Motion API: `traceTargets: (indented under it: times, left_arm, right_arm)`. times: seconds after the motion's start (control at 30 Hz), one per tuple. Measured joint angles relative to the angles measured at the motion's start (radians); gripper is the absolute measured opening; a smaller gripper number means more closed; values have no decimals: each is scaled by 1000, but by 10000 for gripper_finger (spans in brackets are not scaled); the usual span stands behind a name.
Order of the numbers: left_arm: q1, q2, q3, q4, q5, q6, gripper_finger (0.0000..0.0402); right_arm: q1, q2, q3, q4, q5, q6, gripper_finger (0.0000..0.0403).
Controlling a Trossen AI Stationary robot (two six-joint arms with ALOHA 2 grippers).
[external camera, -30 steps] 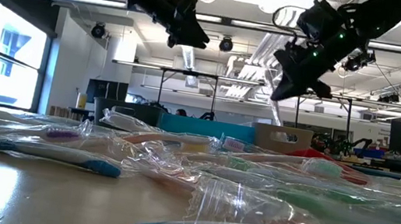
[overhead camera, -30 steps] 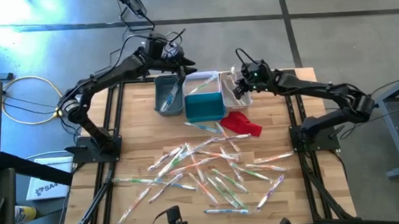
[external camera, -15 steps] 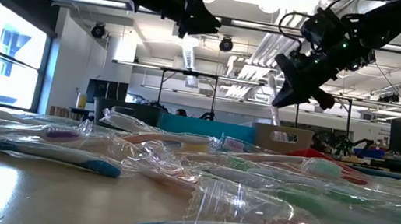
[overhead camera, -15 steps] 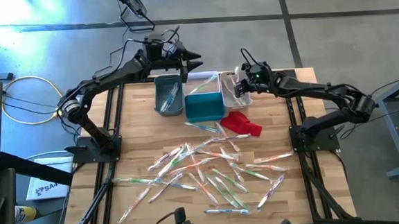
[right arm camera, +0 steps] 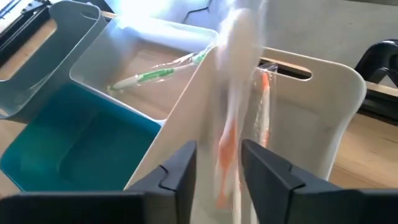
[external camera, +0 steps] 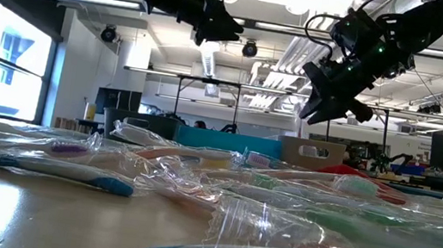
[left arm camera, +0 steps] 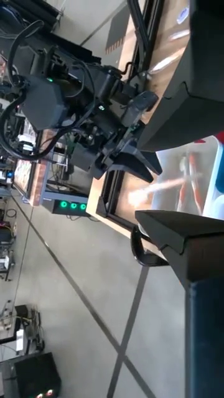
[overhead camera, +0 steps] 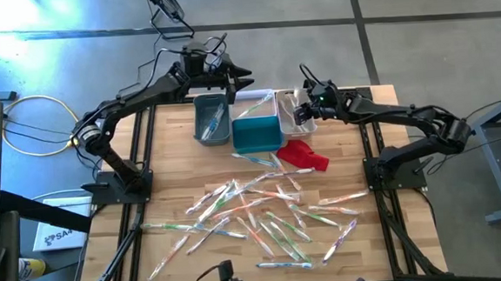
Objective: Pick & Place Toothbrushes
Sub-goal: Put the orange toothbrush into the white bin, then put the blue toothbrush into the gray bin
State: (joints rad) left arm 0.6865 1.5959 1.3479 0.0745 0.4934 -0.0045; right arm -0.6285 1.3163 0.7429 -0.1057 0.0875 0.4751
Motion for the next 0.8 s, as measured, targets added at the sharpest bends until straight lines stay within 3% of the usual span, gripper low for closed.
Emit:
traceTargets:
  times: [0.3,0.5,0.8]
  left_arm:
    - [0,0,0,-32,1,3,162]
    - [-12,0,1,17,-1,0,162]
    - [-27,1,1,-20,-6,-99,162]
  right_arm:
    - [0,-1,0,0,52,-74,178]
    - [-1,-21,0,-19,-20,-83,176]
    - [-2,-88,0,111,-175,-92,154]
